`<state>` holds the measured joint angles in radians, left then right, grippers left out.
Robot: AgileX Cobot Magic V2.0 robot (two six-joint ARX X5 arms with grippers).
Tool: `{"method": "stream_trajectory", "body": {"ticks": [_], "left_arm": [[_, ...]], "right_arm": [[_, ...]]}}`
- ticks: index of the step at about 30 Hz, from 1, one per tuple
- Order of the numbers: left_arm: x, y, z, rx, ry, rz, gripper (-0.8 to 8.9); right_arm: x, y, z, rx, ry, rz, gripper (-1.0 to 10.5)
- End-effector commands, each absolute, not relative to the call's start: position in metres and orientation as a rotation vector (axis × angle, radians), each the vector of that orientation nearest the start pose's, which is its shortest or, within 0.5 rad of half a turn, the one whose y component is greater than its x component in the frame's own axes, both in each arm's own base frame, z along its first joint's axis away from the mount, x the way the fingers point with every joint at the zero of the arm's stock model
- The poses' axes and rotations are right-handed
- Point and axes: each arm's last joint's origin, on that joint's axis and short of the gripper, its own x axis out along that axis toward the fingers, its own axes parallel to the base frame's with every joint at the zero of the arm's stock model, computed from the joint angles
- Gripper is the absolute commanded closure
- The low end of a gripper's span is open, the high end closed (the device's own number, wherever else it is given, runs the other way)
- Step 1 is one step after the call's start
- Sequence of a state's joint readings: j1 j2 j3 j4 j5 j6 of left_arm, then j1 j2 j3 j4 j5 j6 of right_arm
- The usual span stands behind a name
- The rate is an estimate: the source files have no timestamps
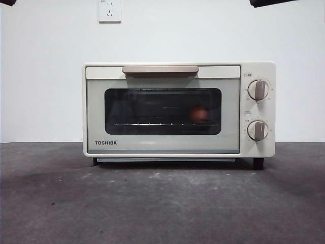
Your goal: Eggoven
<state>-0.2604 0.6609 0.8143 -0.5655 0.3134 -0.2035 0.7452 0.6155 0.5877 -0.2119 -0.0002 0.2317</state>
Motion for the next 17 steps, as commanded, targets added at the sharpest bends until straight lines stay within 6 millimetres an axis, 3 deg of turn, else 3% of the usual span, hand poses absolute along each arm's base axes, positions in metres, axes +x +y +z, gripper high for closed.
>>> {"method": "stream_trajectory", "body": {"ticks": [1,7,10,17], "left_arm": [[0.126,-0.043,0.329,-0.197,0.450,-0.530,8.06],[0.126,-0.043,0.329,-0.196,0.451,-0.530,8.06],[0.122,-0.042,0.331,-0.076,0.392,-0.551,8.06],[0.109,-0.024,0.326,0.091,0.083,-0.402,8.06]], "right_arm": [[0.106,0.099,0.289,0.127,0.296,0.720,9.4],[0.106,0.099,0.289,0.127,0.296,0.720,9.4],[0.106,0.099,0.289,0.127,0.296,0.720,9.4],[0.106,0.099,0.289,0.127,0.296,0.720,9.4]]}}
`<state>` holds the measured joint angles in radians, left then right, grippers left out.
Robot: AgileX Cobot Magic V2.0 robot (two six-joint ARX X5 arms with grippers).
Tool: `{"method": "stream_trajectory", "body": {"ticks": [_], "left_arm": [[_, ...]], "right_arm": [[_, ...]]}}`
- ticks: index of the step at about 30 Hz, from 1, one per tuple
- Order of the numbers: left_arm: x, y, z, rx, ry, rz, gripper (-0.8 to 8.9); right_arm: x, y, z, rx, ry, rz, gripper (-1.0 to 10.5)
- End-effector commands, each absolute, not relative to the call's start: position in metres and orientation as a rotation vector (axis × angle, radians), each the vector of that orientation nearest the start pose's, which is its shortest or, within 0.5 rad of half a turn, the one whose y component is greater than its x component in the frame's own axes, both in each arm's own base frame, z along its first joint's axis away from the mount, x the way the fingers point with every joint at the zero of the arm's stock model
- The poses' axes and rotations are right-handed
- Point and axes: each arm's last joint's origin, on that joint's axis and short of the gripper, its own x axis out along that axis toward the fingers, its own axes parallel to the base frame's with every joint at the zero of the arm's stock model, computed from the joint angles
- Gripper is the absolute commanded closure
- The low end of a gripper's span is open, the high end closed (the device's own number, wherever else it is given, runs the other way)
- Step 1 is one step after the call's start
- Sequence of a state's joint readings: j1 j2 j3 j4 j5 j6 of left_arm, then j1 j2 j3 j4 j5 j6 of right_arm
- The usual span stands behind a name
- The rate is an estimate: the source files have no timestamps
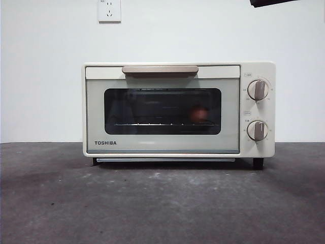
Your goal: Eggoven
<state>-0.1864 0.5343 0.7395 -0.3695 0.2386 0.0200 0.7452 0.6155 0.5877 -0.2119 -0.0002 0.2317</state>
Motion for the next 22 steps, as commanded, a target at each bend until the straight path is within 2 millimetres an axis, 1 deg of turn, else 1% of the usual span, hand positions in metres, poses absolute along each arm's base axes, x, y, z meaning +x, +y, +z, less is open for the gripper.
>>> {"method": "stream_trajectory", "body": {"ticks": [1,5,7,10,15,18,22], "left_arm": [[0.107,-0.022,0.322,0.094,0.050,-0.375,8.06],[0.101,-0.011,0.295,0.104,-0.036,-0.228,8.06],[0.098,-0.008,0.280,0.103,-0.043,-0.195,8.06],[0.097,-0.006,0.255,0.102,-0.033,-0.173,8.06],[0.099,-0.005,0.211,0.085,0.034,-0.161,8.06],[0.098,-0.005,0.190,0.084,0.058,-0.160,8.06],[0.096,-0.005,0.172,0.084,0.066,-0.160,8.06]], "right_arm": [[0.106,0.099,0.289,0.128,0.296,0.720,9.4],[0.106,0.099,0.289,0.127,0.295,0.720,9.4],[0.106,0.099,0.289,0.127,0.296,0.720,9.4],[0.106,0.099,0.289,0.128,0.296,0.720,9.4],[0.106,0.099,0.289,0.128,0.296,0.720,9.4],[0.106,0.099,0.289,0.128,0.296,0.720,9.4],[0.106,0.099,0.289,0.127,0.296,0.720,9.4]]}}
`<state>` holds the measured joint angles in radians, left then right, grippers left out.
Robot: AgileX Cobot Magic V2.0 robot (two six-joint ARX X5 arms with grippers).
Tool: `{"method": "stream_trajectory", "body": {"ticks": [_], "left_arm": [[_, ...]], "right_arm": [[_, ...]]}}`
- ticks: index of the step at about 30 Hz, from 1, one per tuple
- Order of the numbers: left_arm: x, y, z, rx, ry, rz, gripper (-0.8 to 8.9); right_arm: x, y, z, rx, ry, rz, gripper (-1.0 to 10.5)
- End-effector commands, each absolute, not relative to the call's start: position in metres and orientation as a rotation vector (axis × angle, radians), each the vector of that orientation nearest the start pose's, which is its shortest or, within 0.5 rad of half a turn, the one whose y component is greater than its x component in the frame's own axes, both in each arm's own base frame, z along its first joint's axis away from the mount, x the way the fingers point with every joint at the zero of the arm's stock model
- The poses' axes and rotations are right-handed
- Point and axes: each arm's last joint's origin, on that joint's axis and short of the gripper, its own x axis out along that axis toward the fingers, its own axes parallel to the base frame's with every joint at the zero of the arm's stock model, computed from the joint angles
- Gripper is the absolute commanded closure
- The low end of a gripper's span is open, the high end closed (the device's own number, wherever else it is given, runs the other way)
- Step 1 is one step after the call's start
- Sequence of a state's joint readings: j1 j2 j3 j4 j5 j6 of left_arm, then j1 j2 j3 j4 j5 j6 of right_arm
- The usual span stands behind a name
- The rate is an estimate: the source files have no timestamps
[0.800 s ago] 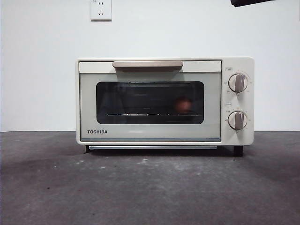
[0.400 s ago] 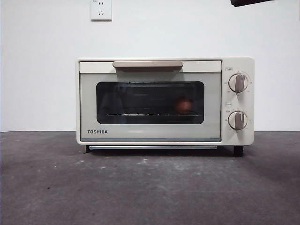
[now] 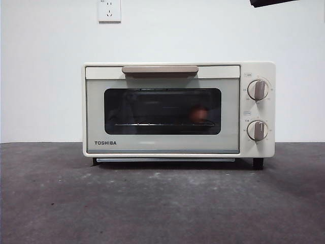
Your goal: Eggoven
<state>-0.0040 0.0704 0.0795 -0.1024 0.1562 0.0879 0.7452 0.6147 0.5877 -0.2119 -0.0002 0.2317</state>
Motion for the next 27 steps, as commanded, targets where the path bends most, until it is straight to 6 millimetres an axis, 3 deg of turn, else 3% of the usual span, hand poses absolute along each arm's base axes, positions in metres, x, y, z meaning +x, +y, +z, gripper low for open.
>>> {"method": "stream_trajectory", "body": {"ticks": [1,10,27], "left_arm": [[0.096,-0.005,0.169,0.084,0.067,-0.160,8.06],[0.092,-0.005,0.151,0.059,0.232,-0.165,8.06],[0.092,-0.005,0.152,0.007,0.221,-0.159,8.06]], "right_arm": [[0.106,0.099,0.289,0.128,0.296,0.720,9.4],[0.106,0.099,0.289,0.128,0.296,0.720,9.4],[0.106,0.099,0.289,0.128,0.296,0.720,9.4]]}}
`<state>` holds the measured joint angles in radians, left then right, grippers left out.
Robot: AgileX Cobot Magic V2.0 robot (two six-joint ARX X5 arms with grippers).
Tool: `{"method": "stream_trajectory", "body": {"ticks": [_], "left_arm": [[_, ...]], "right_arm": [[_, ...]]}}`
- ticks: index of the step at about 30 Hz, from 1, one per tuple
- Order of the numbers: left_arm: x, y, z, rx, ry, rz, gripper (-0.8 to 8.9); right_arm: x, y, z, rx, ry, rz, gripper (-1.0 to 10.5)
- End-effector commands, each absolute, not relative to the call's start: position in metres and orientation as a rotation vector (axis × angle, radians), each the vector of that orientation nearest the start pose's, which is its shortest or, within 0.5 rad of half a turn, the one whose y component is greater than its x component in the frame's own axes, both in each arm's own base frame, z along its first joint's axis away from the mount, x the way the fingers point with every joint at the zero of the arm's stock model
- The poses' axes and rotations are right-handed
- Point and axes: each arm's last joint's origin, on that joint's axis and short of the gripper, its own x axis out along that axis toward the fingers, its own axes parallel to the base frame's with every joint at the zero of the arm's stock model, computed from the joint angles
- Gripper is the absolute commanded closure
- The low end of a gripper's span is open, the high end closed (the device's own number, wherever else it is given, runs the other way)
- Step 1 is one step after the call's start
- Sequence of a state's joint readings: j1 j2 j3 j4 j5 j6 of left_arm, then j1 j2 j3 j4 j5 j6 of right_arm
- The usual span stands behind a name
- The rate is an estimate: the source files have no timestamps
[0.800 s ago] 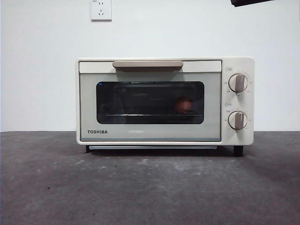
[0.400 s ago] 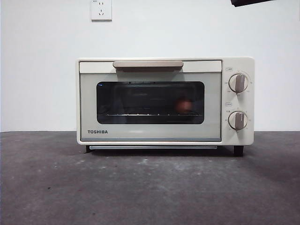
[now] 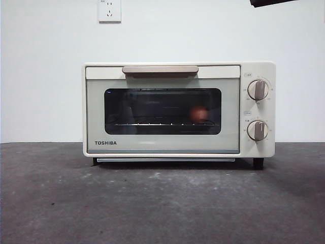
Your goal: Eggoven
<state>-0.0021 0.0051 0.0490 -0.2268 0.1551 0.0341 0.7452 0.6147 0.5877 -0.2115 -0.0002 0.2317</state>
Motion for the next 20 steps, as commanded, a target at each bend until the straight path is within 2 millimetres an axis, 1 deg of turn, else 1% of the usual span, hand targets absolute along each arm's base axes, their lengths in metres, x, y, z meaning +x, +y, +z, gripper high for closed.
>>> {"method": "stream_trajectory", "body": {"ticks": [1,8,10,14,18,20], "left_arm": [[0.092,-0.005,0.152,0.007,0.221,-0.159,8.06],[0.092,-0.005,0.152,0.007,0.221,-0.159,8.06],[0.092,-0.005,0.152,0.007,0.221,-0.159,8.06],[0.092,-0.005,0.152,0.007,0.221,-0.159,8.06],[0.092,-0.005,0.152,0.007,0.221,-0.159,8.06],[0.092,-0.005,0.152,0.007,0.221,-0.159,8.06]], "right_arm": [[0.106,0.099,0.289,0.128,0.296,0.720,9.4],[0.106,0.099,0.289,0.125,0.295,0.720,9.4],[0.107,0.097,0.290,0.084,0.273,0.706,9.4],[0.109,0.077,0.293,0.043,0.205,0.605,9.4],[0.112,0.055,0.283,0.059,0.187,0.536,9.4],[0.111,0.041,0.277,0.049,0.161,0.450,9.4]]}}
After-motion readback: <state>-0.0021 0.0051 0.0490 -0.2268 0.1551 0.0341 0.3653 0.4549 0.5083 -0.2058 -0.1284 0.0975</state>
